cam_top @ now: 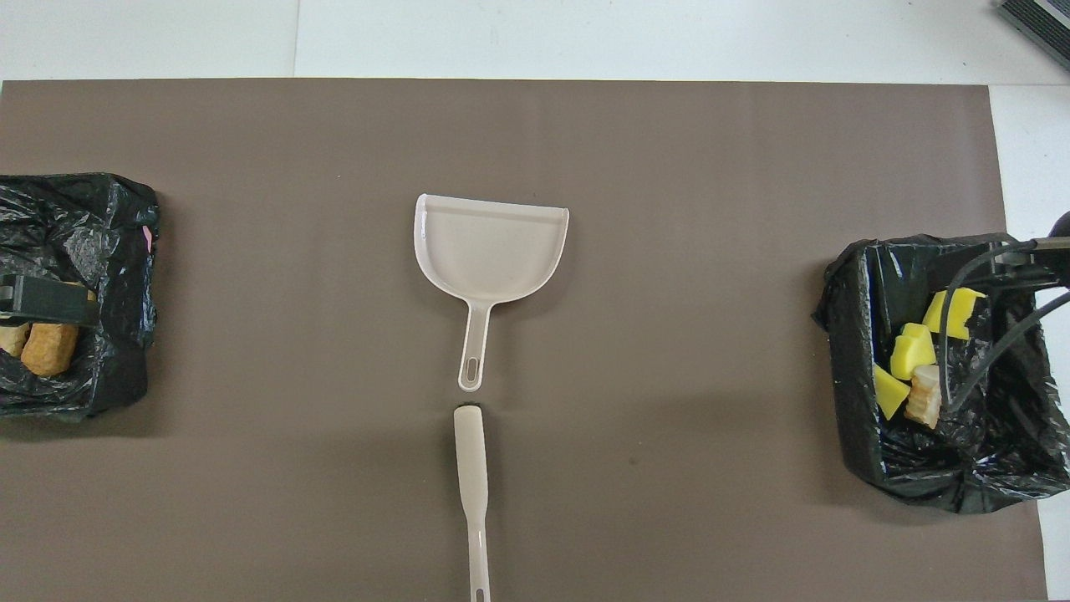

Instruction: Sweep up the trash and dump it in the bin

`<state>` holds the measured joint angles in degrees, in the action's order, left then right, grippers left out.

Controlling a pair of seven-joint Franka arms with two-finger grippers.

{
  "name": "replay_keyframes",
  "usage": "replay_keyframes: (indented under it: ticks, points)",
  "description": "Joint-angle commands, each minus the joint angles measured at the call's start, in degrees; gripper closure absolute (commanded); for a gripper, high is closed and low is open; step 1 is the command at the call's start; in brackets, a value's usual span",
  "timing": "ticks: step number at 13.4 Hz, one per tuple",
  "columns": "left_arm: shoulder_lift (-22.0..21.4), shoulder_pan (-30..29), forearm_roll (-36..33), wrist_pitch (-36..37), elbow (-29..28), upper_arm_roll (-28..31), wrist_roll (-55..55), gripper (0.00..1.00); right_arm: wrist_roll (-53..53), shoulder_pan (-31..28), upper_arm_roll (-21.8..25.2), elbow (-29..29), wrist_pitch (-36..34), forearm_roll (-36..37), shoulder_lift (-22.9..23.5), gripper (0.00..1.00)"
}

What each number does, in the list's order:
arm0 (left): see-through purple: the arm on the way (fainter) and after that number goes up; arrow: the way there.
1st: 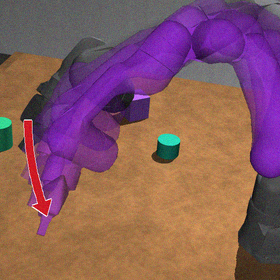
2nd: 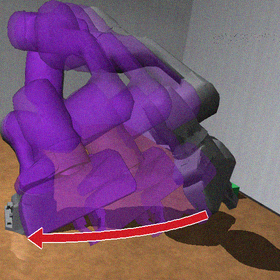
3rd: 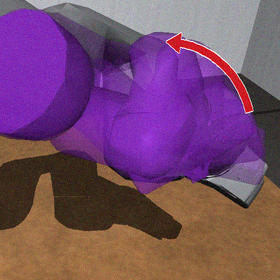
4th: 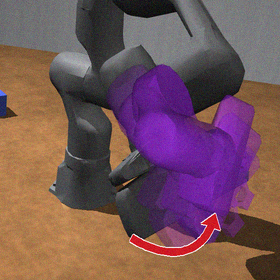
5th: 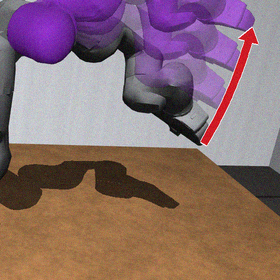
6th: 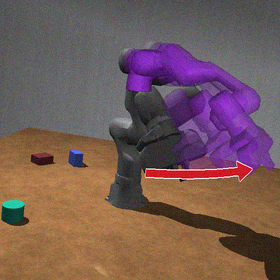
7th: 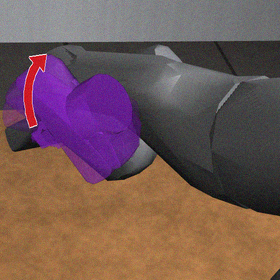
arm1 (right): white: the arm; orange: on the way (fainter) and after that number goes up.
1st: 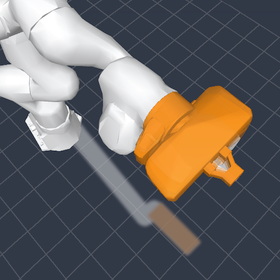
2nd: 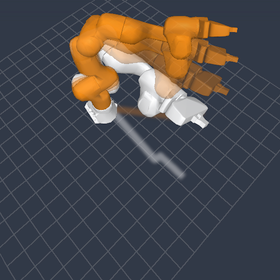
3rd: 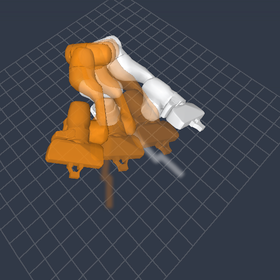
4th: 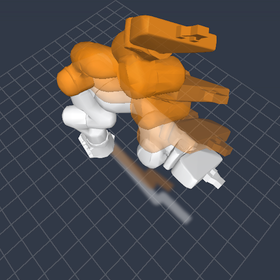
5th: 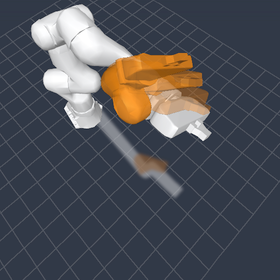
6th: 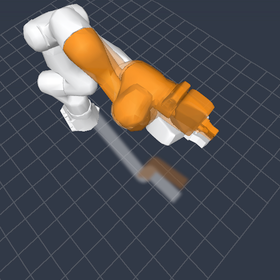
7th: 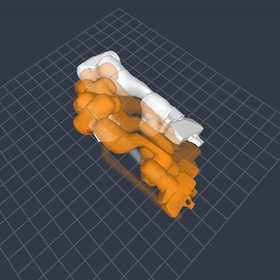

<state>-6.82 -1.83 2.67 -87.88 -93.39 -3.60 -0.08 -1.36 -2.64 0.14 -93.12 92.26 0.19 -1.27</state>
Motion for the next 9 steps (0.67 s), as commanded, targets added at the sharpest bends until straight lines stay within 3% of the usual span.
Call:
replay_keyframes:
  ticks: [1,9]
  points:
    - [-0.2,0.3,1.3,-1.3,0.0,0.6,-0.4,0.0,0.8,-0.3,-0.1,-1.2,-0.2,-1.2,-1.1,0.0]
    - [-0.7,0.4,1.1,-0.9,0.1,0.7,-0.2,0.0,0.8,-0.3,-0.1,-1.2,-0.1,-1.2,-1.1,0.0]
